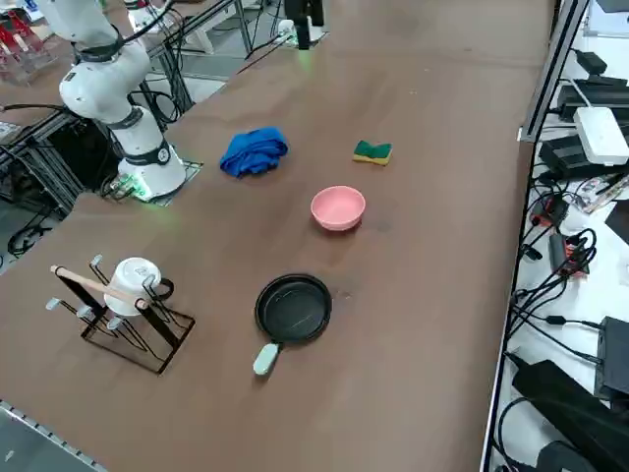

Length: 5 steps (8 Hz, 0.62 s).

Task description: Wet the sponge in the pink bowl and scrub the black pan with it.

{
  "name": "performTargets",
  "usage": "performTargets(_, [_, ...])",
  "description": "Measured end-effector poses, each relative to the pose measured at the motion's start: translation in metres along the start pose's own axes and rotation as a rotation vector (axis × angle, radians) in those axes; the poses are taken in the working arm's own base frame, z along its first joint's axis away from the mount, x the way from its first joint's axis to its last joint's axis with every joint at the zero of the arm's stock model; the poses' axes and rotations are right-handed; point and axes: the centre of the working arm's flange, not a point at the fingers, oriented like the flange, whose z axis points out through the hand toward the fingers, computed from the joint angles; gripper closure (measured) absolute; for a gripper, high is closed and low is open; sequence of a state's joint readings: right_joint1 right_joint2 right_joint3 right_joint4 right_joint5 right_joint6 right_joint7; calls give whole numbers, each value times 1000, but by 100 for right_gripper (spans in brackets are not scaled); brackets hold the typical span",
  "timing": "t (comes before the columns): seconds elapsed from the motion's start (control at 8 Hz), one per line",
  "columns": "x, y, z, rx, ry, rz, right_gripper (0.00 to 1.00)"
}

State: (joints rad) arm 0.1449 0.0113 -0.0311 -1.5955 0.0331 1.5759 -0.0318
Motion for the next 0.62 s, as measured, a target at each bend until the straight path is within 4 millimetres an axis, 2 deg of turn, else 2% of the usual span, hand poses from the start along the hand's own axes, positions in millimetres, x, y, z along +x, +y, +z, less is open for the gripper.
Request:
performTargets(0.25, [35, -58, 58, -4, -15, -55, 0])
performTargets(0.62, [76, -128, 159, -13, -23, 65, 0])
